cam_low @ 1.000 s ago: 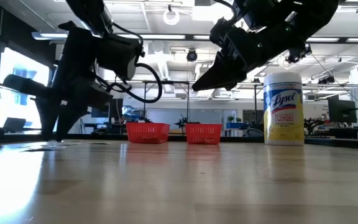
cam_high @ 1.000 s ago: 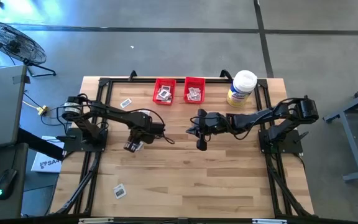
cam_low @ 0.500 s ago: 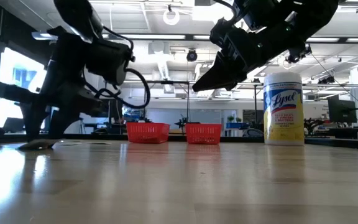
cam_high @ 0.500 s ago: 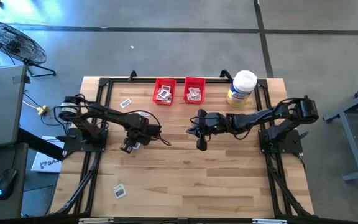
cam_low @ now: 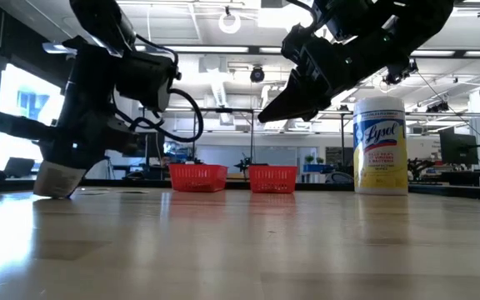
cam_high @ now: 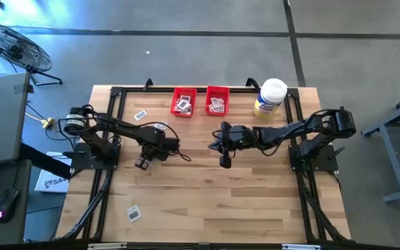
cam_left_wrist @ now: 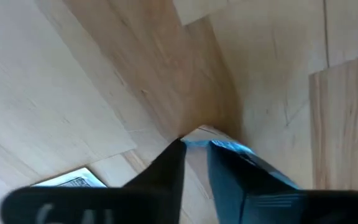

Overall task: Pick & Place First Aid Supplies
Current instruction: Put the towelette pack into the left red bin

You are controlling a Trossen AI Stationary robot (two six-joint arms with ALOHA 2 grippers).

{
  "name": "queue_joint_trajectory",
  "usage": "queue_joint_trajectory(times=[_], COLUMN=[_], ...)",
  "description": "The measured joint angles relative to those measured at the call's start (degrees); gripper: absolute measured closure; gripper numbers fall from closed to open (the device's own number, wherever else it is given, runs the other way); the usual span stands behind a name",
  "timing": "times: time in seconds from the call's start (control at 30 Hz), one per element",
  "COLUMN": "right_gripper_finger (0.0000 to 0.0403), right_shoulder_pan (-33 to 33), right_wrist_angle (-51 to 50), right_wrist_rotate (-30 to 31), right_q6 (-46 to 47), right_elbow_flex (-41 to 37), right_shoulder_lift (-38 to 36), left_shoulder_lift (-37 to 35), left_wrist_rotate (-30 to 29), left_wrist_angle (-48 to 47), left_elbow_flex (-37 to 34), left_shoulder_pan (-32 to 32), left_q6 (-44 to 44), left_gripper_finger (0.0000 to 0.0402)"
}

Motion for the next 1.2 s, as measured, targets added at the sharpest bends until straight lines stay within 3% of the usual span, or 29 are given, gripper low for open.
queue_joint_trajectory(times=[0.2, 0.4, 0.8, 1.0, 1.2], right_gripper_finger=[0.04, 0.04, 0.04, 0.04, 0.04], right_shoulder_pan=[0.0, 0.0, 0.0, 0.0, 0.0], right_wrist_angle=[0.0, 0.0, -0.5, -1.1, -1.1], right_wrist_rotate=[0.0, 0.0, 0.0, 0.0, 0.0], right_q6=[0.0, 0.0, 0.0, 0.0, 0.0], right_elbow_flex=[0.0, 0.0, 0.0, 0.0, 0.0], right_shoulder_lift=[0.0, 0.0, 0.0, 0.0, 0.0], left_shoulder_lift=[0.1, 0.4, -1.1, -1.2, -0.7], left_wrist_rotate=[-0.4, -4.2, -11.4, -15.1, -15.2], left_wrist_angle=[0.2, -1.4, -7.1, -4.7, 10.2], left_elbow_flex=[0.0, 1.4, 16.3, 26.3, 29.7], left_shoulder_pan=[0.0, -0.1, 1.0, 8.7, 20.0], left_q6=[-0.5, -4.3, -4.0, -3.0, -1.5], left_gripper_finger=[0.0397, 0.04, 0.0401, 0.0401, 0.0401])
